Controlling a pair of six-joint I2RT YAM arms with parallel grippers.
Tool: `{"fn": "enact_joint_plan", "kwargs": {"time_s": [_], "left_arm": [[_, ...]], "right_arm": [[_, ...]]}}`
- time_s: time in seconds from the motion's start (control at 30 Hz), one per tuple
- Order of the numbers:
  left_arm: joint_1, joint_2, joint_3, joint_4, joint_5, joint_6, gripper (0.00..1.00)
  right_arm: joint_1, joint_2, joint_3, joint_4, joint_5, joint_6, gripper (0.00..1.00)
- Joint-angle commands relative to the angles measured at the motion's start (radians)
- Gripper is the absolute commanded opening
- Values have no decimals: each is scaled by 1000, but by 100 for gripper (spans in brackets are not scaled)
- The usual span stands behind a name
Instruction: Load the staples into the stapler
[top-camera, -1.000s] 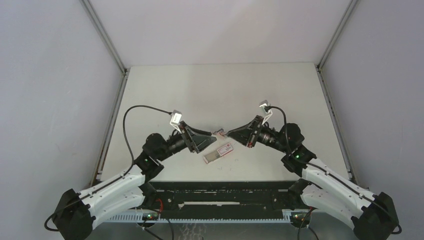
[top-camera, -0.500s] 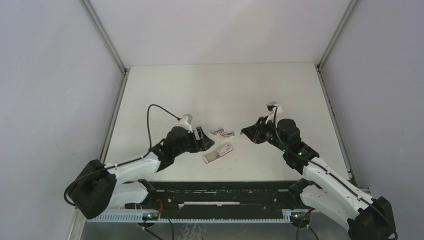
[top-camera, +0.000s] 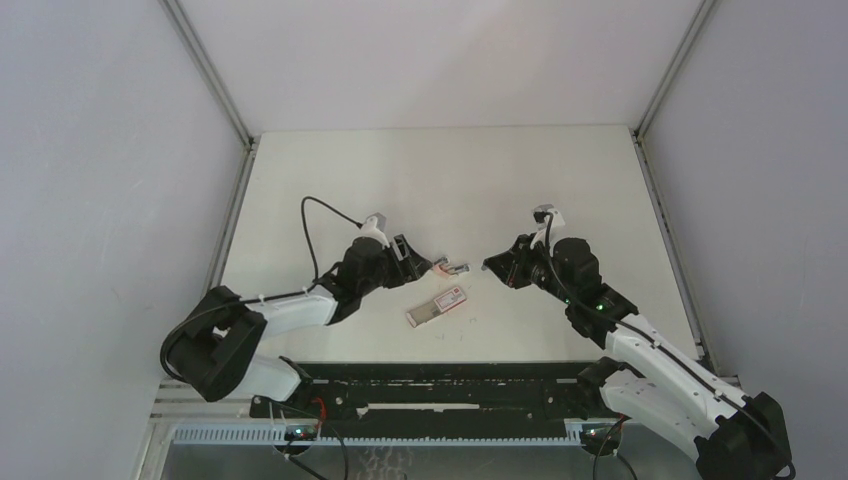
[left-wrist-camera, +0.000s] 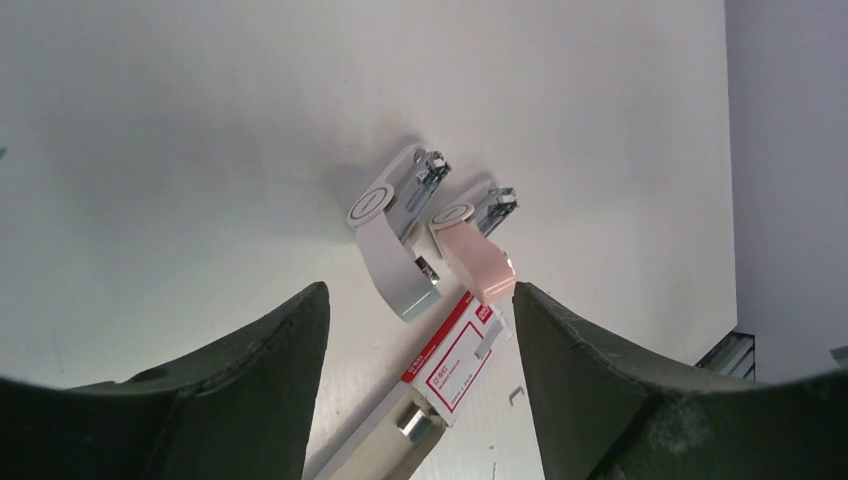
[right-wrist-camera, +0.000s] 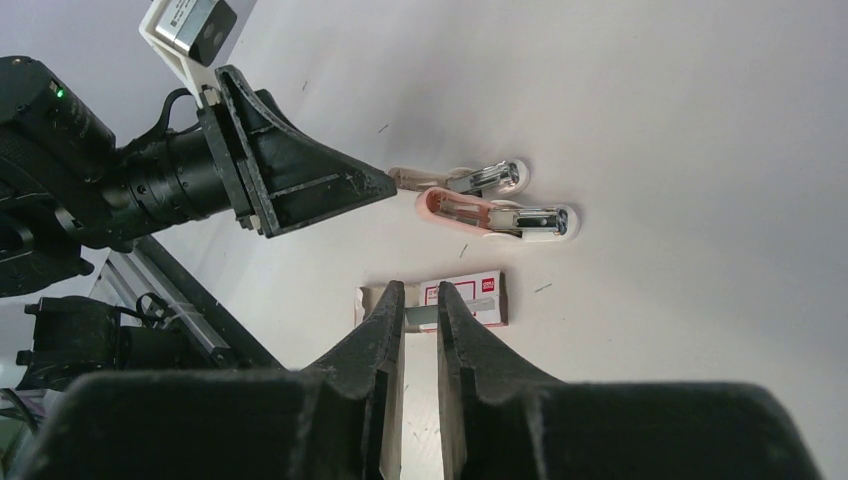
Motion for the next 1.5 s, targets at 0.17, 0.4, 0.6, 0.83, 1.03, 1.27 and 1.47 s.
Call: {"fn": "enact_joint_plan", "kwargs": {"time_s": [0.17,0.4,0.6,0.83,1.03,1.27,1.47], "left_arm": [[13,72,91,32,-18,-12,62],[15,109,104,30,-42,-13,51],[23,120,109,16,-51,-10,36],[51,63,93,-18,-49,-4,12],[102,-53,67,-121,-23,56,0],[116,-239,153,-482,49,320,0],[46,-311,204,-660,228,444,0]], "right_arm": [[-4,-19,9,30,5,-16,9],[-5,-21,0,30,3,-17,9],[-6,-37,-15,24,9,-13,9],[-8,-51,-21,10,18,-16,9],[-13,-67,-21,-5,19,-25,9],[-18,-100,-18,-45,-8,-62,9],[49,-114,-15,-97,-44,-135,9]]}}
